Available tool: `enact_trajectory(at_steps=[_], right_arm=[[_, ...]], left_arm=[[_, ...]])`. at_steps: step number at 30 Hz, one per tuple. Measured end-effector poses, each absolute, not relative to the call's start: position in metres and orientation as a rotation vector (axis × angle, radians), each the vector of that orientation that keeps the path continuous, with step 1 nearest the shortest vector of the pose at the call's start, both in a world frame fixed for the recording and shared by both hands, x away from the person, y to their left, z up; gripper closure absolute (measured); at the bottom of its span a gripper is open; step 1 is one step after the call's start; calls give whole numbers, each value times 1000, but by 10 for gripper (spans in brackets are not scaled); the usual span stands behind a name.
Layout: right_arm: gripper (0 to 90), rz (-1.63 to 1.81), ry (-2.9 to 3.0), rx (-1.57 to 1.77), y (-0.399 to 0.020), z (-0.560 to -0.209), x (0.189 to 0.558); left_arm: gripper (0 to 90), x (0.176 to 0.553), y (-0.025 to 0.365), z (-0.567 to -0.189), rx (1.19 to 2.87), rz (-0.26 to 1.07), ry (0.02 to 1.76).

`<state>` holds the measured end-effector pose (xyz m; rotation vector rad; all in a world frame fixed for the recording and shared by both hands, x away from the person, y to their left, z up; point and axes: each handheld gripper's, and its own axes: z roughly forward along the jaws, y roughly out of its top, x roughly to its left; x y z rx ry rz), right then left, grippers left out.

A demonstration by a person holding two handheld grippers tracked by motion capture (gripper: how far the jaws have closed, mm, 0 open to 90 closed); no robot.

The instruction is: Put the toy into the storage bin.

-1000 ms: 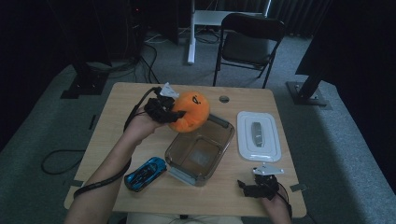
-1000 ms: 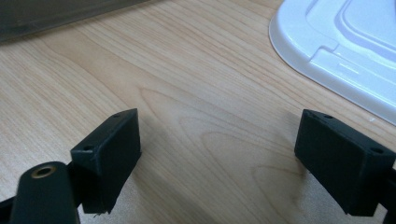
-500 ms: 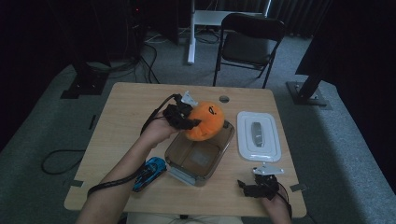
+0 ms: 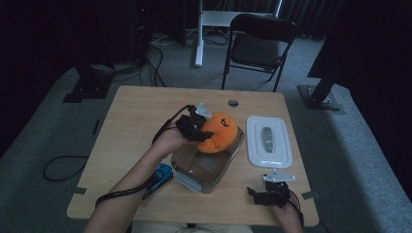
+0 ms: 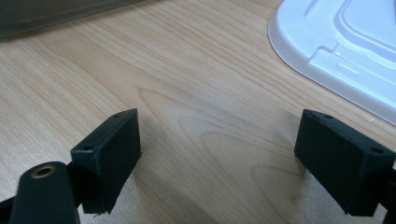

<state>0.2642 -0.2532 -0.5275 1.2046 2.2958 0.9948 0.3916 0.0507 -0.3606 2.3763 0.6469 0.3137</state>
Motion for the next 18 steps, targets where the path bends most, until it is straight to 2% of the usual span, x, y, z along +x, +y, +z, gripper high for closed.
enact_trajectory(at_steps=[18], right_arm=[[138,998,2296,1210,-254,-527,264]], left_arm=[[656,394,38,-390,2522,286,606]])
